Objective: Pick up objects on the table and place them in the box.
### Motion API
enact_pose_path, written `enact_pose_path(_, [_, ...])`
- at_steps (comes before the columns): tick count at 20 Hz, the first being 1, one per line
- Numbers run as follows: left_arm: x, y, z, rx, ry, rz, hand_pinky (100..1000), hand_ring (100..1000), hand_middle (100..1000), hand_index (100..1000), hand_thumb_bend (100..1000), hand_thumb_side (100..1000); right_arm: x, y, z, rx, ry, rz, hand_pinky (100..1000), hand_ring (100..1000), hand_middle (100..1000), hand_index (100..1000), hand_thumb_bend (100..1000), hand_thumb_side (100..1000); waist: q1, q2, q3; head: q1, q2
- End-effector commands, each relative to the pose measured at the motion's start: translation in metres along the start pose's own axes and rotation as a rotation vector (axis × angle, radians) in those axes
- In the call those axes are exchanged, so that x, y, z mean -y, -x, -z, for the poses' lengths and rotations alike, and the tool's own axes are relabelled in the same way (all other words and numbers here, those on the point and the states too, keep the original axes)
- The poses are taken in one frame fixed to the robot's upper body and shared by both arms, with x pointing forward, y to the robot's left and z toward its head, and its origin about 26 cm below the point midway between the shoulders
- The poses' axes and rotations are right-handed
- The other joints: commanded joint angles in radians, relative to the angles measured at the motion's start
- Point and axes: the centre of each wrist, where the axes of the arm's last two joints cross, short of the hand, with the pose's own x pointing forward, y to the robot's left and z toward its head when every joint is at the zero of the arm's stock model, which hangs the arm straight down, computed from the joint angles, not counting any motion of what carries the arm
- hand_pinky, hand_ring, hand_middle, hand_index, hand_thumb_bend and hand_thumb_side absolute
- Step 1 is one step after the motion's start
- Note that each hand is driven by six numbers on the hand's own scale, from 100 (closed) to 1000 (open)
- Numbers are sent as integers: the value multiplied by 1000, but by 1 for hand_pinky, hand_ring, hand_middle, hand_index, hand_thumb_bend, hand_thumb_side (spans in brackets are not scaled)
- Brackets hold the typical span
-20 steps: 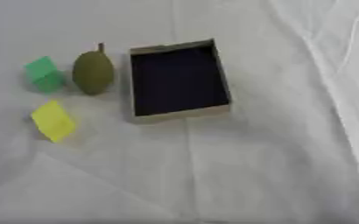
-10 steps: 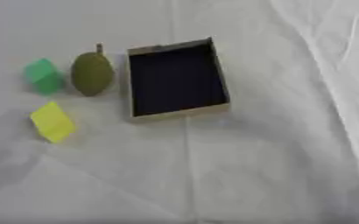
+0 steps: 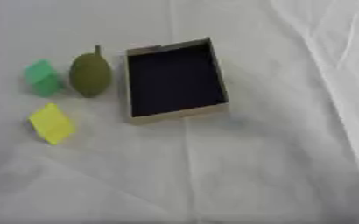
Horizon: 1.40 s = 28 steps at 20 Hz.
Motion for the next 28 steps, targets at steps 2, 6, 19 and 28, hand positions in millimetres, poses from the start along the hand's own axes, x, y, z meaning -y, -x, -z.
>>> enact_pose_path(2, [-8,-5,3,-94,55,-4,885,840,762,895,501,723,2,-6,8,30,-33,-11,880,949,608,810,100,613,17,-5,-2,10,-5])
enact_pose_path(6, [-9,-8,7,-135,123,-26,903,856,773,897,577,744,1,-7,9,31,-34,-4,880,950,608,810,100,614,22,-5,-9,19,-4])
enact_pose_path(19, [-19,-8,15,-248,318,28,938,890,798,918,730,608,1,-7,11,25,-39,-1,881,951,607,811,100,618,46,-3,-26,26,-6])
enact_pose_path(28, [-13,9,24,-310,380,24,938,891,798,912,754,595,-1,-7,12,23,-42,9,882,953,607,811,100,620,55,1,-43,39,-8])
